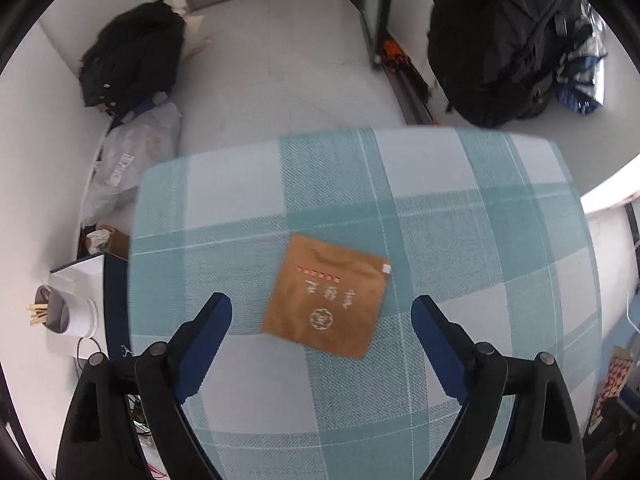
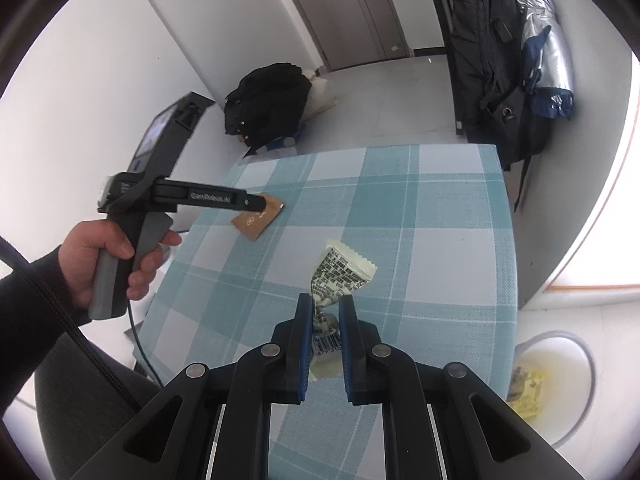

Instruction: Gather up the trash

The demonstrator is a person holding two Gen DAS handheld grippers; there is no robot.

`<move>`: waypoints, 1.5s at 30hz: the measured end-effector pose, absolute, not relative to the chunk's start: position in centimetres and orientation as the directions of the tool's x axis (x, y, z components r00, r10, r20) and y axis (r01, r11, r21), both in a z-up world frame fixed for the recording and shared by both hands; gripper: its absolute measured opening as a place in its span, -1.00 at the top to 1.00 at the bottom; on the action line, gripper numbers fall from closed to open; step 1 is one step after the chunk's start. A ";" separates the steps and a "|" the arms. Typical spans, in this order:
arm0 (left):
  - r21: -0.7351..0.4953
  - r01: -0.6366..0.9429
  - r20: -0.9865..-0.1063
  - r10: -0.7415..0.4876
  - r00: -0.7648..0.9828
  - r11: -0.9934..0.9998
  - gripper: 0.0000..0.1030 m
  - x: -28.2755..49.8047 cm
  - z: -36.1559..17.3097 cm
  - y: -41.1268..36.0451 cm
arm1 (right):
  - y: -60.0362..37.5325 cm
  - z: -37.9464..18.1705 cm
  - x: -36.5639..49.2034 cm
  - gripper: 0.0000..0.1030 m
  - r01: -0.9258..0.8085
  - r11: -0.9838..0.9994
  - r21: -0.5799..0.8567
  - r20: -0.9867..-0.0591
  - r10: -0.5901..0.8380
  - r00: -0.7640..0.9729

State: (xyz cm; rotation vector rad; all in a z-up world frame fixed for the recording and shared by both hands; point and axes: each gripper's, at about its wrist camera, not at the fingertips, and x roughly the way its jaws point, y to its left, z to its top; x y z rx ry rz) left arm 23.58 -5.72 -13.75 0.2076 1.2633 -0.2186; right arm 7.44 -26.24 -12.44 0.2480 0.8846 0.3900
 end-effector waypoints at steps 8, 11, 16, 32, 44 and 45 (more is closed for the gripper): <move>0.023 0.379 -0.971 -0.070 0.228 0.925 -0.94 24.7 -16.2 -5.4 | -26.6 -12.9 8.1 0.76 -0.204 0.901 0.383 -0.711 0.428 0.557; 0.029 0.407 -0.964 -0.082 0.254 0.913 -0.95 24.5 -16.1 -5.0 | -26.4 -12.9 8.3 0.76 -0.206 0.901 0.382 -0.714 0.429 0.553; 0.025 0.428 -0.961 -0.096 0.260 0.903 -0.67 24.0 -15.8 -4.7 | -26.2 -13.1 8.5 0.76 -0.210 0.901 0.380 -0.717 0.431 0.548; 0.016 0.404 -0.961 -0.098 0.259 0.915 0.18 23.5 -15.0 -5.1 | -25.9 -13.0 8.2 0.76 -0.213 0.902 0.375 -0.717 0.428 0.550; -0.138 0.324 -0.960 -0.207 0.189 0.936 0.27 24.0 -14.4 -3.7 | -26.0 -12.7 8.2 0.76 -0.215 0.897 0.386 -0.710 0.437 0.552; -0.158 0.315 -0.958 -0.223 0.182 0.936 0.28 24.0 -14.4 -3.6 | -26.0 -12.7 8.2 0.76 -0.217 0.897 0.386 -0.709 0.438 0.552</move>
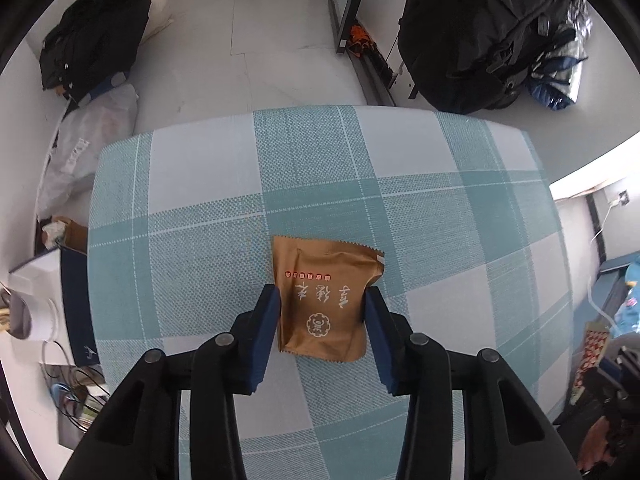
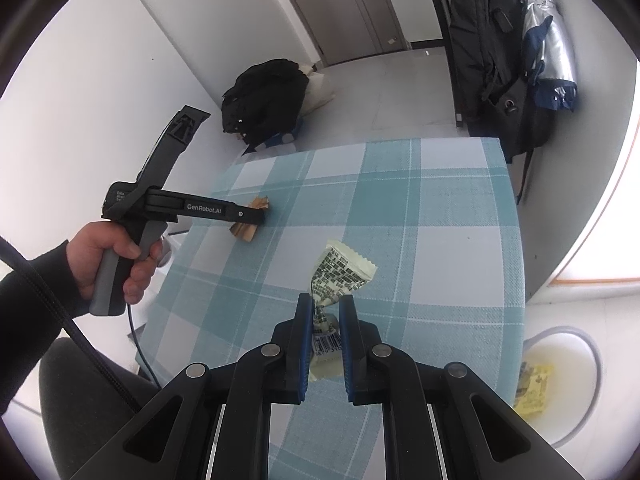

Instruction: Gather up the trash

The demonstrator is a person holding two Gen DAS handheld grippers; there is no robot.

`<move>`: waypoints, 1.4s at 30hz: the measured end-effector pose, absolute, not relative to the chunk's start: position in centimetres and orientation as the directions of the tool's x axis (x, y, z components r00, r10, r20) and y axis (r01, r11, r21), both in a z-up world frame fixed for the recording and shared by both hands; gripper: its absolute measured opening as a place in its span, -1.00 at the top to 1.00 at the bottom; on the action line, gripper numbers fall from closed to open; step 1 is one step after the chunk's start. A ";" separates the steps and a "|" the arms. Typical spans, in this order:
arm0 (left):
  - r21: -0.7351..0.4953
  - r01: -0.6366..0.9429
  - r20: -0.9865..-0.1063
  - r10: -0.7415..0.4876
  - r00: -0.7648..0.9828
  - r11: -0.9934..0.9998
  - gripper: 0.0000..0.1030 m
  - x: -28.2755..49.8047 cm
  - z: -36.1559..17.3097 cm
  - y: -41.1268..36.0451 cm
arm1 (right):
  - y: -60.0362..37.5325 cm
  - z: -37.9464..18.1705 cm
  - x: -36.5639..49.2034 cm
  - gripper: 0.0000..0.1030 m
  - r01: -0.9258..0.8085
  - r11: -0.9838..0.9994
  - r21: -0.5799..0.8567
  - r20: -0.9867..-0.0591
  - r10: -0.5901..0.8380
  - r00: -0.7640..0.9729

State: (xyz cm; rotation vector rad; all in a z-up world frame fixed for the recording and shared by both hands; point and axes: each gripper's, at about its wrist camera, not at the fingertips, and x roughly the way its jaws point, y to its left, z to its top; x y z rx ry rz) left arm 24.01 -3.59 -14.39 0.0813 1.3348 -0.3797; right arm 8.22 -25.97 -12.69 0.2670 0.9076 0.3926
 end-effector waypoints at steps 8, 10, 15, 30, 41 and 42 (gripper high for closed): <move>-0.276 0.258 -0.942 -0.314 0.121 0.926 0.84 22.7 -14.6 -3.1 | -25.8 -12.7 8.3 0.76 -0.219 0.894 0.390 -0.708 0.444 0.549; -0.282 0.267 -0.936 -0.325 0.131 0.921 0.84 22.0 -14.2 -3.1 | -25.8 -12.8 8.3 0.76 -0.219 0.894 0.391 -0.709 0.445 0.547; -0.215 0.289 -0.935 -0.282 0.216 0.933 0.54 22.0 -12.6 -3.2 | -25.6 -13.1 8.0 0.76 -0.215 0.896 0.388 -0.716 0.440 0.541; 0.022 0.282 -0.983 -0.031 0.183 0.959 -0.91 24.6 -16.2 -6.5 | -25.7 -12.7 8.4 0.75 -0.220 0.886 0.409 -0.704 0.459 0.542; -0.023 0.195 -0.980 -0.061 0.190 0.981 0.48 25.4 -15.0 -4.1 | -26.2 -11.9 8.3 0.75 -0.228 0.869 0.439 -0.682 0.487 0.545; -0.062 0.184 -0.978 -0.096 0.185 0.981 0.90 25.4 -14.8 -3.8 | -26.2 -11.9 8.3 0.75 -0.228 0.869 0.438 -0.682 0.487 0.546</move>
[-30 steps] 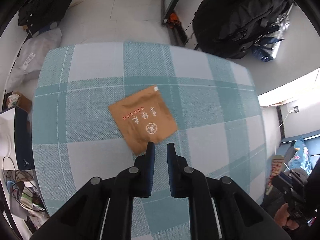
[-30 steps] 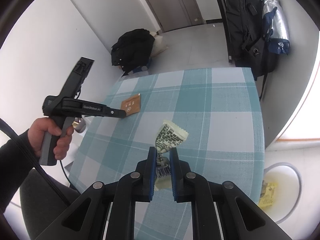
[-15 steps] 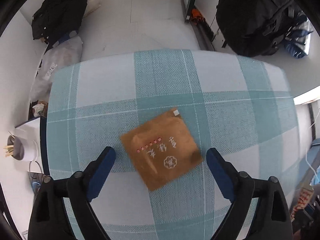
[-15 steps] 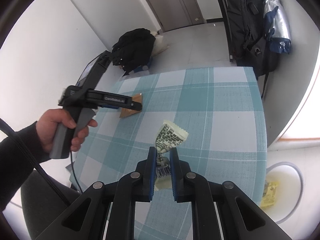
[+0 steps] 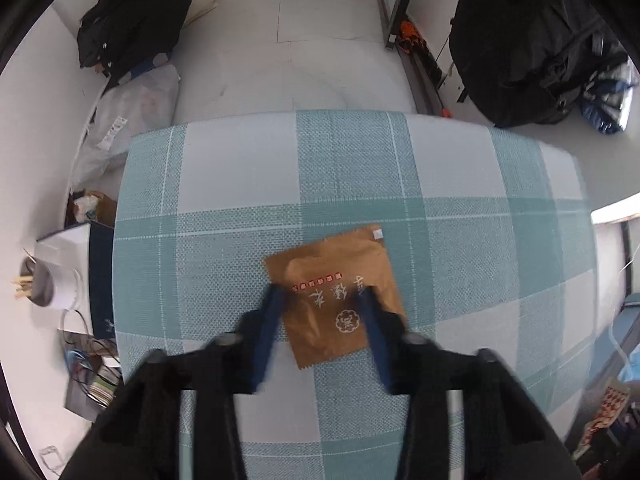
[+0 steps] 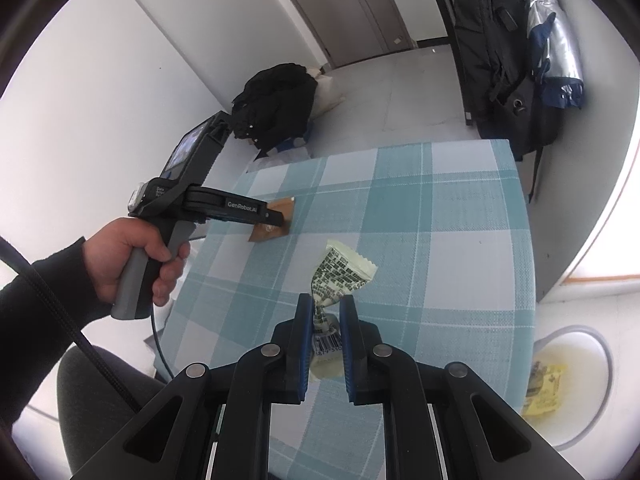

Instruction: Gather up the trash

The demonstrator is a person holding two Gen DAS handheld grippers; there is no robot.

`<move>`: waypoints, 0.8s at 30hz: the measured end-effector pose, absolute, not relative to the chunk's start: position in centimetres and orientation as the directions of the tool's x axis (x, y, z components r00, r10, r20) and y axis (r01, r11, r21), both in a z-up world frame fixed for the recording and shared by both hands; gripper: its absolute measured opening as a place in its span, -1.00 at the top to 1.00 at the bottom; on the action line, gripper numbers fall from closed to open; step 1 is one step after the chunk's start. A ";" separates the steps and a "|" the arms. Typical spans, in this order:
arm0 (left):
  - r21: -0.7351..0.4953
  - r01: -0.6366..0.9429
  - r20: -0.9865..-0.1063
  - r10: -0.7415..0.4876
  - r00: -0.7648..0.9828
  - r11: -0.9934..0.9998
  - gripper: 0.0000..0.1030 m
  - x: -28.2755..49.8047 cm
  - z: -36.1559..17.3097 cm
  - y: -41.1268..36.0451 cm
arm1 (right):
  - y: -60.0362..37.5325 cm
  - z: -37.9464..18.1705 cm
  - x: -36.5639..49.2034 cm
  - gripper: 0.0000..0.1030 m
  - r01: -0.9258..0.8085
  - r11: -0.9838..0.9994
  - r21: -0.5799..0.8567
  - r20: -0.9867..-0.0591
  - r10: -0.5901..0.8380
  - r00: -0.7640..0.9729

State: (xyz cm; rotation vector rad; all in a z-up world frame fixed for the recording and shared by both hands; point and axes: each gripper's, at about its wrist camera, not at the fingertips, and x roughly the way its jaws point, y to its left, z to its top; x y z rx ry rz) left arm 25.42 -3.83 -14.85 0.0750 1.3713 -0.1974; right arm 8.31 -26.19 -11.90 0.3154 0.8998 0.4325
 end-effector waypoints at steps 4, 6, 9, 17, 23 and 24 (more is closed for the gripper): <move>-0.034 0.199 -0.979 -0.073 0.192 0.979 0.95 24.9 -14.9 -4.8 | -26.3 -11.8 8.1 0.75 -0.234 0.869 0.435 -0.678 0.487 0.550; -0.053 0.200 -0.977 -0.092 0.191 0.978 0.95 24.6 -14.8 -5.0 | -26.3 -11.7 8.1 0.75 -0.233 0.868 0.438 -0.676 0.489 0.551; -0.051 0.213 -0.977 -0.093 0.191 0.976 0.93 24.5 -14.8 -5.5 | -26.4 -11.8 8.0 0.74 -0.226 0.871 0.437 -0.678 0.484 0.553; 0.013 0.174 -0.962 -0.036 0.272 0.985 -0.62 24.3 -14.1 -5.2 | -26.4 -11.7 7.8 0.72 -0.224 0.869 0.442 -0.676 0.487 0.554; 0.030 0.173 -0.980 -0.005 0.198 0.985 -0.77 25.2 -16.2 -5.6 | -26.5 -12.0 8.0 0.71 -0.214 0.869 0.447 -0.681 0.486 0.548; 0.036 0.165 -0.980 0.002 0.201 0.986 -0.81 25.3 -16.3 -5.7 | -26.5 -11.9 8.1 0.71 -0.208 0.874 0.438 -0.685 0.475 0.553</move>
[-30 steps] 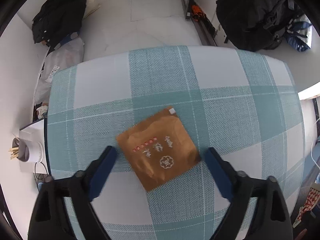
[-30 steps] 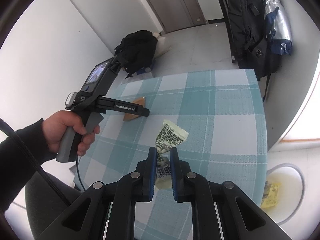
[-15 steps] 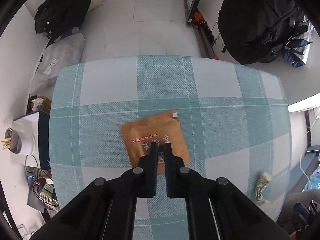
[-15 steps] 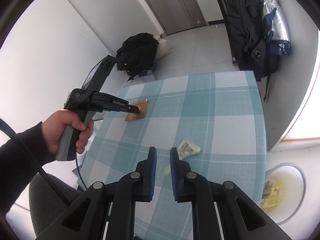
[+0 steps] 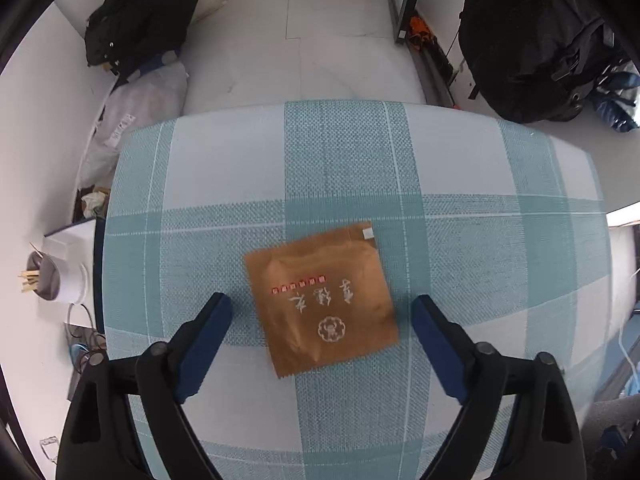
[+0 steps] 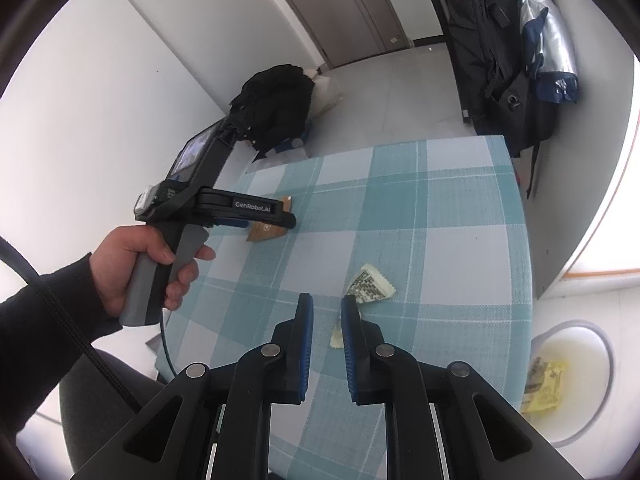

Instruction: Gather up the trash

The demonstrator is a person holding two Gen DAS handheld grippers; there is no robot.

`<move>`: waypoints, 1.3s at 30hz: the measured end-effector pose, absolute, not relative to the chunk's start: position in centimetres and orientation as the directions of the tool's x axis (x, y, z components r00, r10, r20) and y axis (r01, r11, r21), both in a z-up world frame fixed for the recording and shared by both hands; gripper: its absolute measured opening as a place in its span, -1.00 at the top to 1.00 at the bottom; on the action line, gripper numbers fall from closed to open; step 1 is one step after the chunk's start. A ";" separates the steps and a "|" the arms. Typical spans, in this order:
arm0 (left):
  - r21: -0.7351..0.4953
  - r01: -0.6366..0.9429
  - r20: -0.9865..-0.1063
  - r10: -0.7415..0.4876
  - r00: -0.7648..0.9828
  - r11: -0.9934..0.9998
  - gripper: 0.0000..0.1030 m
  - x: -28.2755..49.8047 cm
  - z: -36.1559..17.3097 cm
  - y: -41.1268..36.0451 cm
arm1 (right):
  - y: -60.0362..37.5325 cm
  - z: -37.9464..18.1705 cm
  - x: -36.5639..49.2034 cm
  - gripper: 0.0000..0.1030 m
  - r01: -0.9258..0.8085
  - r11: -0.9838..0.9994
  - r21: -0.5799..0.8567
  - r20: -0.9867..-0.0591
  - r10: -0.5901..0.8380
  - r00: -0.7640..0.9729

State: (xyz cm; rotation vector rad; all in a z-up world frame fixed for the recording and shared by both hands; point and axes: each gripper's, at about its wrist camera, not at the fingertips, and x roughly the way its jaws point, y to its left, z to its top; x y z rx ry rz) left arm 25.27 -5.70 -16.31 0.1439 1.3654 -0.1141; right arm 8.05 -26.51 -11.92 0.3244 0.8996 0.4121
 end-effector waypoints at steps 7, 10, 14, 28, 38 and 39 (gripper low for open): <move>0.016 0.110 -0.981 -0.006 0.194 0.994 -0.80 25.2 -16.0 -5.2 | -26.5 -12.0 8.3 0.35 -0.194 0.890 0.413 -0.696 0.446 0.562; 0.013 0.095 -0.978 -0.008 0.210 0.995 -0.74 24.7 -15.8 -5.1 | -26.3 -12.2 8.3 0.06 -0.188 0.905 0.382 -0.706 0.417 0.572; 0.013 0.070 -0.973 -0.004 0.233 0.997 -0.52 24.4 -15.7 -5.3 | -25.9 -12.9 8.8 -0.03 -0.178 0.920 0.349 -0.727 0.386 0.568; -0.057 0.094 -0.955 -0.082 0.286 0.994 0.27 23.7 -15.1 -3.2 | -22.9 -15.9 10.6 -0.05 -0.144 0.961 0.234 -0.797 0.275 0.538; -0.325 0.053 -0.902 -0.326 0.283 0.944 0.72 23.4 -14.7 0.1 | -19.2 -18.2 11.7 0.56 -0.182 0.977 0.111 -0.835 0.191 0.515; -0.336 0.056 -0.898 -0.338 0.282 0.940 0.80 23.4 -14.7 0.3 | -19.0 -18.2 11.7 0.61 -0.181 0.978 0.104 -0.835 0.185 0.518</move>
